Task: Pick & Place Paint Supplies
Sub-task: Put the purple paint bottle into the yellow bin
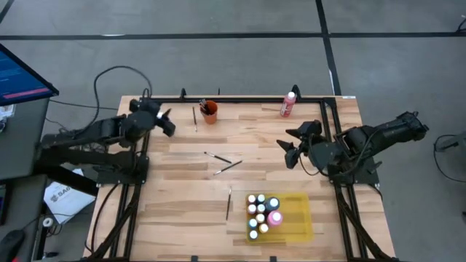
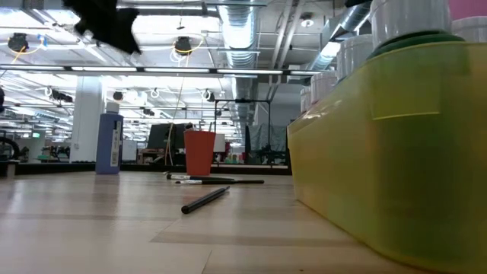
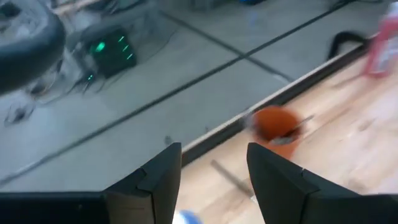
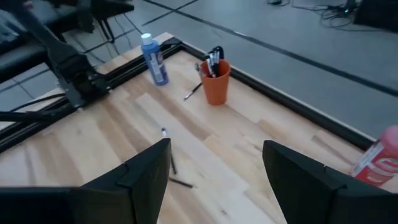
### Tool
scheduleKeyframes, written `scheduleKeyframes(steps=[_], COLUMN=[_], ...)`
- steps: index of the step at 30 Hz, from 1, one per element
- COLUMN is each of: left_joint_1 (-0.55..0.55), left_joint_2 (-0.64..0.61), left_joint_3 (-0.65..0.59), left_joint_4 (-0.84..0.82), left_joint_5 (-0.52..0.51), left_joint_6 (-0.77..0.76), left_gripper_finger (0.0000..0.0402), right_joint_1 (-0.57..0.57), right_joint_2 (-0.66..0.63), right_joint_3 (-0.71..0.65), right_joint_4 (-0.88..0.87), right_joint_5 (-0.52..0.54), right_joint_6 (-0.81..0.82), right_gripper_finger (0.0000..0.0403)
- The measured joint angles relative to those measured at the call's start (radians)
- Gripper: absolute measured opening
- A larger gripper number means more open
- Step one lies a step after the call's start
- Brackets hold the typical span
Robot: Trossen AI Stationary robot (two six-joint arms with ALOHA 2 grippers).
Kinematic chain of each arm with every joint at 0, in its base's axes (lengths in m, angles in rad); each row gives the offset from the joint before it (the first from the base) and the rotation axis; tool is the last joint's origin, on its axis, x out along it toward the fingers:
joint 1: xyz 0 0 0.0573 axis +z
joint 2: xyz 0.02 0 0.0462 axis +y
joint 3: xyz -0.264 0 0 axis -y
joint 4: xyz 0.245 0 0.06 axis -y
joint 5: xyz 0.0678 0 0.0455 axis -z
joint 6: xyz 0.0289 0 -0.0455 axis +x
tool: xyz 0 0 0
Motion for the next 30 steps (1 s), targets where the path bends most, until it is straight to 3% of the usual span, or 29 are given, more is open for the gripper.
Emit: scheduleKeyframes(steps=[6,17,24,30], left_joint_1=[0.142,0.176,0.175,0.176], left_joint_2=[-0.082,-0.093,-0.092,-0.092], left_joint_3=[-0.196,-0.34,-0.425,-0.437], left_joint_4=[0.11,0.253,0.376,0.381], left_joint_5=[0.131,0.135,0.092,0.056], left_joint_6=[0.032,0.051,0.045,0.018], left_gripper_finger=[0.0192,0.0292,0.0295,0.0292], right_joint_1=[-0.063,-0.133,-0.15,-0.15], right_joint_2=[0.0,0.0,0.0,0.0], right_joint_3=[0.0,0.0,0.0,0.0], right_joint_4=[-0.008,-0.012,-0.016,-0.019], right_joint_5=[0.0,0.0,0.0,0.0], right_joint_6=[-0.018,-0.044,-0.044,-0.049], right_gripper_finger=[0.0249,0.0249,0.0249,0.0249])
